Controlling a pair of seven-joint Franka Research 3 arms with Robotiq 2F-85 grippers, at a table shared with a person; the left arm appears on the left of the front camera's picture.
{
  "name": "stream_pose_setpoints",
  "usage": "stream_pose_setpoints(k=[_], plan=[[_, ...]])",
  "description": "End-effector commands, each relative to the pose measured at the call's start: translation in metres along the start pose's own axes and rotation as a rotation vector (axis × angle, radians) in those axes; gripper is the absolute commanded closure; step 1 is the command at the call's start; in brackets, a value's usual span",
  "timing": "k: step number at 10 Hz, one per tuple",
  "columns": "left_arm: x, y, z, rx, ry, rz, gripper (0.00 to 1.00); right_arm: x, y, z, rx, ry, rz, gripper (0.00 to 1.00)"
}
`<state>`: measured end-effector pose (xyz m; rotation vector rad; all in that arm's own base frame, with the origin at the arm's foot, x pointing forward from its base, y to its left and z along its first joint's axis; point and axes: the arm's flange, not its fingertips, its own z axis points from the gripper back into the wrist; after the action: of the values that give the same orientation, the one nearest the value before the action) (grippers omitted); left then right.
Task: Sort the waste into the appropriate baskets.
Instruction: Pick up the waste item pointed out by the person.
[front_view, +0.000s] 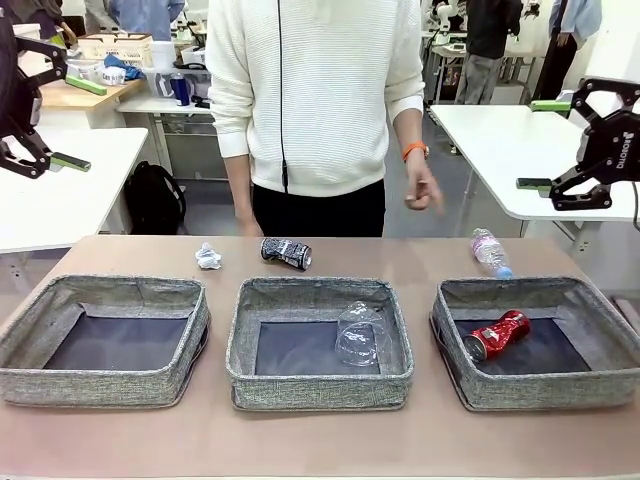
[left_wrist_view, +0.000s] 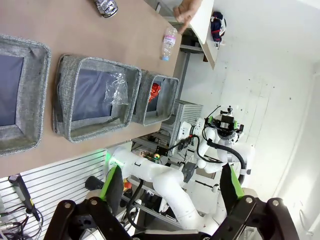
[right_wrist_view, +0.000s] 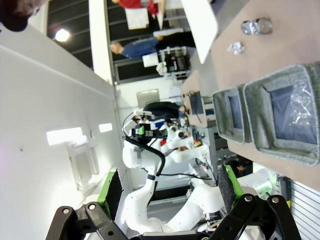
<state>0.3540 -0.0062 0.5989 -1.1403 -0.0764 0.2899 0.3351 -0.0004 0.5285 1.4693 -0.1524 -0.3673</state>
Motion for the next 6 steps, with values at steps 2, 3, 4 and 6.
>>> stream_pose_setpoints(k=[2, 3, 4, 6], plan=[[-0.0009, 0.0009, 0.0033, 0.006, 0.01, -0.007, 0.0, -0.0004, 0.0043, -0.0031, 0.022, -0.007, -0.019, 0.0], [-0.0009, 0.0009, 0.0033, 0.006, 0.01, -0.007, 0.0, -0.0004, 0.0043, -0.0031, 0.022, -0.007, -0.019, 0.0], [-0.0009, 0.0009, 0.0033, 0.006, 0.01, -0.007, 0.0, -0.0004, 0.0043, -0.0031, 0.022, -0.007, -0.019, 0.0], [-0.0009, 0.0009, 0.0033, 0.006, 0.01, -0.007, 0.0, -0.0004, 0.0043, -0.0031, 0.022, -0.007, -0.019, 0.0]])
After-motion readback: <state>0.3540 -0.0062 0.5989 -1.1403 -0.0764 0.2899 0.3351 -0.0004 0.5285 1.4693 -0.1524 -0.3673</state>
